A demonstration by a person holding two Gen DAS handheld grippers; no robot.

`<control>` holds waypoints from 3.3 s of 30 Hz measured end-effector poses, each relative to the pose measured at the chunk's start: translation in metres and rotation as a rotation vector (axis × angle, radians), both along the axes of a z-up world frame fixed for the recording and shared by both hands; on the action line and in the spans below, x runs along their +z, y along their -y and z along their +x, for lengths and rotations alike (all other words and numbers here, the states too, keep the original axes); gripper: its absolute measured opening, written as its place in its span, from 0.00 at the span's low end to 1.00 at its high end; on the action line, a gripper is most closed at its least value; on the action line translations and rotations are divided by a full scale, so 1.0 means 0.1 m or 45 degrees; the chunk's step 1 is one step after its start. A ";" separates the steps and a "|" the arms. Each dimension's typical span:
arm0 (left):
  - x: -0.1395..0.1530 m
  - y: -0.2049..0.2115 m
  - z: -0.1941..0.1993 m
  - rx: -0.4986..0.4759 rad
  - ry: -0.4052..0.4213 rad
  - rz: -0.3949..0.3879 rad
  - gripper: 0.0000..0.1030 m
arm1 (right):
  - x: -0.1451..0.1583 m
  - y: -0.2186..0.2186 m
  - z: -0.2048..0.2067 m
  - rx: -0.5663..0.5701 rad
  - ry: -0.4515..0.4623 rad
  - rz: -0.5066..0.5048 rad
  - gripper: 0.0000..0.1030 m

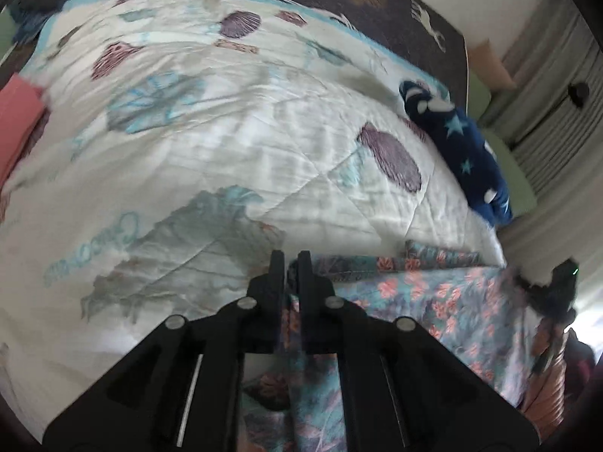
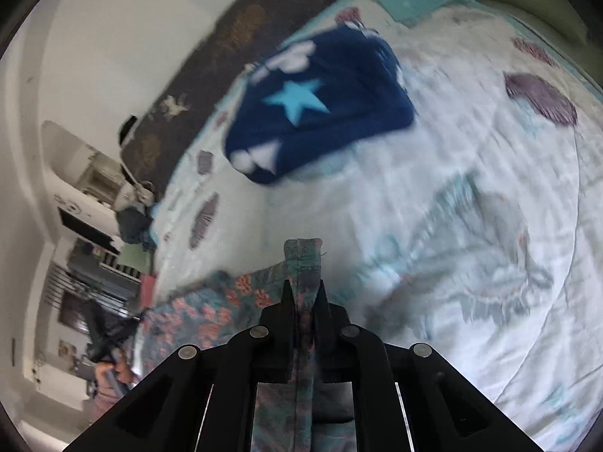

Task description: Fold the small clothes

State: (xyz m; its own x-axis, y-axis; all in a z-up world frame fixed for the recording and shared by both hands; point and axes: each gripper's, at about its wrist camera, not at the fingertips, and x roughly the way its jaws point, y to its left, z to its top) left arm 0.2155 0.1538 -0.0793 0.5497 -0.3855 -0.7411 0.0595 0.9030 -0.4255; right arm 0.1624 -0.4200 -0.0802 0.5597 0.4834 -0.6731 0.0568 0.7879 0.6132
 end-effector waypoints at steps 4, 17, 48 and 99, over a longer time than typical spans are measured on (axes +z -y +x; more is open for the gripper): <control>0.03 0.02 -0.11 -0.061 -0.014 0.011 0.31 | -0.06 0.01 -0.04 -0.029 -0.010 -0.010 0.31; 0.03 0.33 -0.03 -0.097 0.067 0.104 0.04 | -0.12 -0.07 -0.06 -0.019 -0.046 0.013 0.38; -0.05 0.13 -1.94 -0.022 -0.014 0.291 0.62 | 0.02 -0.45 -1.68 -0.010 -0.027 -0.163 0.56; 0.15 -0.51 -2.83 0.275 0.181 0.320 0.27 | 0.81 -1.89 -2.11 0.163 0.276 -0.706 0.36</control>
